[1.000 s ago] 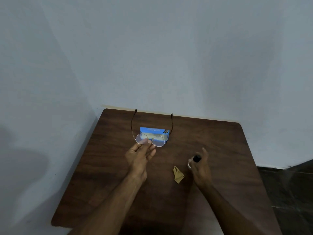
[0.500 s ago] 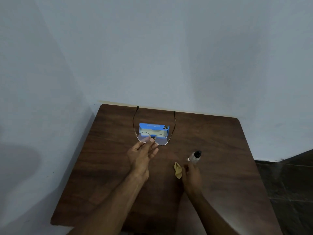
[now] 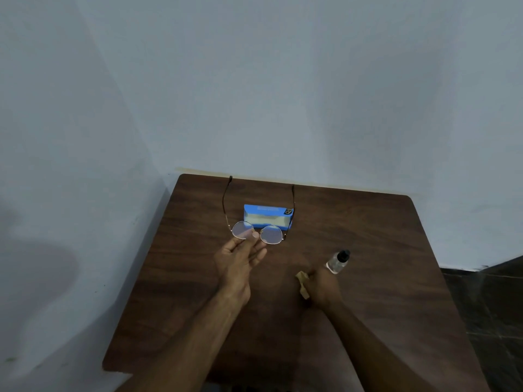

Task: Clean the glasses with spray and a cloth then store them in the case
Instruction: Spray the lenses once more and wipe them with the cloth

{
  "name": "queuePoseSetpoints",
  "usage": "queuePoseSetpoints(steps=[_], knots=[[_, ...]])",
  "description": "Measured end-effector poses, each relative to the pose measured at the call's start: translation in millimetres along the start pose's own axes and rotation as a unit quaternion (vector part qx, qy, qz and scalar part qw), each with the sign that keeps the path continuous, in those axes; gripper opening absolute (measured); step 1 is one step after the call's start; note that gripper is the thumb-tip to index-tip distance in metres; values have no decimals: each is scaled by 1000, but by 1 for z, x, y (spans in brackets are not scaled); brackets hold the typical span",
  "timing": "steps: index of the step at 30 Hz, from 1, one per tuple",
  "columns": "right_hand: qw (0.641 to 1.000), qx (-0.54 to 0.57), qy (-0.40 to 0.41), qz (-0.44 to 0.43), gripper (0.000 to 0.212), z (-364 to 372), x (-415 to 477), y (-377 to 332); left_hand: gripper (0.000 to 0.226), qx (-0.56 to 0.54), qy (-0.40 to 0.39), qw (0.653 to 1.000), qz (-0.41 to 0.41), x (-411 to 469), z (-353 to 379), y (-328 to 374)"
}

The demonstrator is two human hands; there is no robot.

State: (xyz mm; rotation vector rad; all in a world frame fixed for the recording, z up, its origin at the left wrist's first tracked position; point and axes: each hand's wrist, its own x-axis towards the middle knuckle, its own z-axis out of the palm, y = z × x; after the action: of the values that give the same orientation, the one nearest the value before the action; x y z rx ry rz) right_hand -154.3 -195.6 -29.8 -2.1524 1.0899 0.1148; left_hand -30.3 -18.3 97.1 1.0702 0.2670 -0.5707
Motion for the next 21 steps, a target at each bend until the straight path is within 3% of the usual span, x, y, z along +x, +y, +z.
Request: queuePoseSetpoints(steps=[2, 5, 8, 12, 21], knots=[[992, 119, 28, 4, 27, -4, -7, -14, 29, -6, -2, 1000, -1, 0, 0, 2], [941, 332, 68, 9, 18, -17, -21, -40, 29, -9, -3, 1000, -3, 1, -1, 3], [898, 426, 102, -26, 18, -39, -37, -69, 28, -2, -1, 1000, -3, 1, 0, 1], [872, 462, 131, -95, 20, -62, -58, -106, 22, 14, 11, 1000, 6, -4, 3, -1], [900, 395, 128, -131, 22, -56, -88, -124, 20, 21, 30, 999, 31, -7, 4, 4]])
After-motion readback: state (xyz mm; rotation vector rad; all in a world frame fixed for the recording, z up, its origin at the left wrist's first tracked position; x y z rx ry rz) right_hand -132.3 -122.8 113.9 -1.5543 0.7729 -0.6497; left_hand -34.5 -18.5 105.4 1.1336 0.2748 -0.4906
